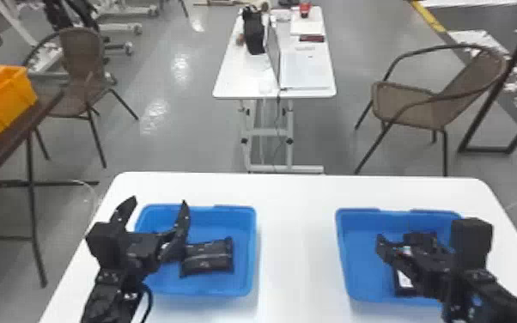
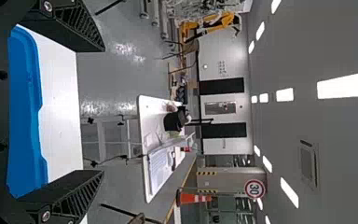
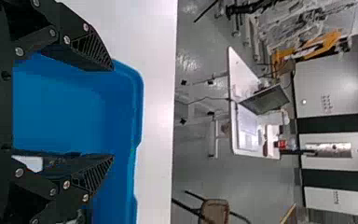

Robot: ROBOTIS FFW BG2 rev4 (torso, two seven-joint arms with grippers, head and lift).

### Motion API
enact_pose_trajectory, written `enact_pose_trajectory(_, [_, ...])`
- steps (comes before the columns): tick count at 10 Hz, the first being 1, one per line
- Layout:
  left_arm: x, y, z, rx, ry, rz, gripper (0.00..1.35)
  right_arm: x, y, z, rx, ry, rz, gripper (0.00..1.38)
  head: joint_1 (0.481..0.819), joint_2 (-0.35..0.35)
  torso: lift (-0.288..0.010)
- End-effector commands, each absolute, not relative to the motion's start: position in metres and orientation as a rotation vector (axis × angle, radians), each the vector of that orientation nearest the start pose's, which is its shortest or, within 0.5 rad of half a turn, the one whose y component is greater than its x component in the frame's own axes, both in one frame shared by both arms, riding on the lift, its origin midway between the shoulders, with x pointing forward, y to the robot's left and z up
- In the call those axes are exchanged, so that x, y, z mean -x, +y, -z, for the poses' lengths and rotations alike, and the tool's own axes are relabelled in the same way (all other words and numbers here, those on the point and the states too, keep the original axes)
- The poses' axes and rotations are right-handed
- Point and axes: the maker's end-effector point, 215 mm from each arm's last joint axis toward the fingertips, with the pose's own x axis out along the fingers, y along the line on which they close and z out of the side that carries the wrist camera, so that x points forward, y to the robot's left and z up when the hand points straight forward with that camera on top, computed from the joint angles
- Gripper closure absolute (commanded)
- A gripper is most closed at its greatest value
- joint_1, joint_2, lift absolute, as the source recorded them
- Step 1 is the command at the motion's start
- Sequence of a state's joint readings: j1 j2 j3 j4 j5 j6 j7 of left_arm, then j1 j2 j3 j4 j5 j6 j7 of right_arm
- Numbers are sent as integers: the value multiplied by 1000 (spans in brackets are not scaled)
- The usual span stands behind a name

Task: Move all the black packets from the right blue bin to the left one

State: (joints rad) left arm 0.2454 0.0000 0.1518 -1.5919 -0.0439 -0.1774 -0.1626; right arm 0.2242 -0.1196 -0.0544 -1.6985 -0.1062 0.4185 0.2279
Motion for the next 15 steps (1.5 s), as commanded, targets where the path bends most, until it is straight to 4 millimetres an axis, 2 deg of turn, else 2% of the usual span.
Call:
enact_pose_trajectory(1, [-503, 279, 412, -62, 57, 22, 98, -465, -262, 526, -25, 569, -115, 407, 695, 47, 0])
enact_pose_trajectory(4, [-505, 274, 420, -22, 107, 44, 98, -447, -295, 551, 31, 658, -22, 407, 695, -2, 0])
enact_pose_trajectory(6, [-511, 262, 431, 24, 162, 103, 98, -444, -307, 565, 35, 690, 10, 407, 695, -32, 0])
enact_pose_trajectory(11, [-515, 254, 432, 43, 179, 133, 99, -461, -310, 587, 72, 756, 51, 400, 695, -62, 0])
enact_pose_trajectory(15, [-515, 255, 434, 49, 184, 133, 99, -463, -311, 609, 84, 824, 46, 401, 695, -66, 0])
